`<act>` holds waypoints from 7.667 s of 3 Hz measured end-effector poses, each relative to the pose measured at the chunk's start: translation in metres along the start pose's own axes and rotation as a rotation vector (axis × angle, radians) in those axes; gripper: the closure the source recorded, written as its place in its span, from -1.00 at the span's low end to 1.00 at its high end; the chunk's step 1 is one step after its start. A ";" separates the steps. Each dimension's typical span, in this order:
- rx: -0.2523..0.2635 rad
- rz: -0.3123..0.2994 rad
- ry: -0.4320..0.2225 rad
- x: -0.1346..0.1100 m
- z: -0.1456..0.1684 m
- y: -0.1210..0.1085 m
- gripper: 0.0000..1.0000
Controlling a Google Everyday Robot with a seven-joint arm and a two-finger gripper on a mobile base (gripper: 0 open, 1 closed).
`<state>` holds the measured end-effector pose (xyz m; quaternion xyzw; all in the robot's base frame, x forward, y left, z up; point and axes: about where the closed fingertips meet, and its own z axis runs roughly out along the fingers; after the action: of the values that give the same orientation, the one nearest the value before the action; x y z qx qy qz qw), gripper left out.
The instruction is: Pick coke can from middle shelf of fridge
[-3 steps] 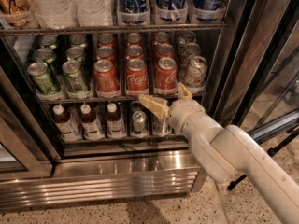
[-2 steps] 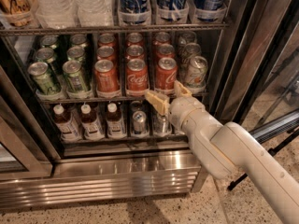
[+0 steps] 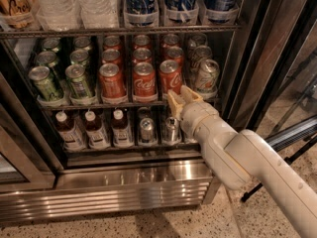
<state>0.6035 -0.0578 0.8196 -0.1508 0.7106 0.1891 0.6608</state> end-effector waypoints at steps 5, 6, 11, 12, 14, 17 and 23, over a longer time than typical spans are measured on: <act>0.007 0.003 0.002 -0.001 0.004 -0.003 -0.46; 0.014 -0.027 0.008 -0.009 0.022 -0.006 -0.38; 0.060 -0.058 0.037 -0.011 0.069 -0.031 -0.24; 0.059 -0.056 0.041 -0.011 0.071 -0.032 -0.32; 0.052 -0.059 0.052 -0.011 0.081 -0.034 0.22; 0.051 -0.059 0.052 -0.011 0.081 -0.034 1.00; -0.031 -0.146 0.090 -0.047 0.008 0.005 1.00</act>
Offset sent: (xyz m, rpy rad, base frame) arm 0.0000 0.0000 0.0000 0.0000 0.0000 0.0000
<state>0.6118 -0.0516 0.8669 -0.2205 0.7237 0.1445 0.6378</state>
